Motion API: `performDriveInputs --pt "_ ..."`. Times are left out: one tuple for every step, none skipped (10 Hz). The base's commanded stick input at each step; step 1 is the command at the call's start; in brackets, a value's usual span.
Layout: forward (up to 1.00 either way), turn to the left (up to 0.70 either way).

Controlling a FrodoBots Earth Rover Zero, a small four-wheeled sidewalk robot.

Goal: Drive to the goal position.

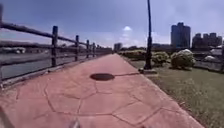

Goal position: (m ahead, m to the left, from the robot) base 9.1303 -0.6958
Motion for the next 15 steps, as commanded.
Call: performDriveInputs --pt "0.7 0.0" --pt "0.7 0.0" --pt "0.7 0.0" --pt "0.7 0.0" --pt "0.7 0.0" --pt "0.7 0.0" --pt "0.7 0.0" --pt "0.7 0.0" --pt "0.7 0.0" --pt "0.7 0.0" --pt "0.7 0.0" --pt "0.7 0.0" --pt "0.7 0.0" --pt "0.7 0.0" --pt "0.7 0.0"
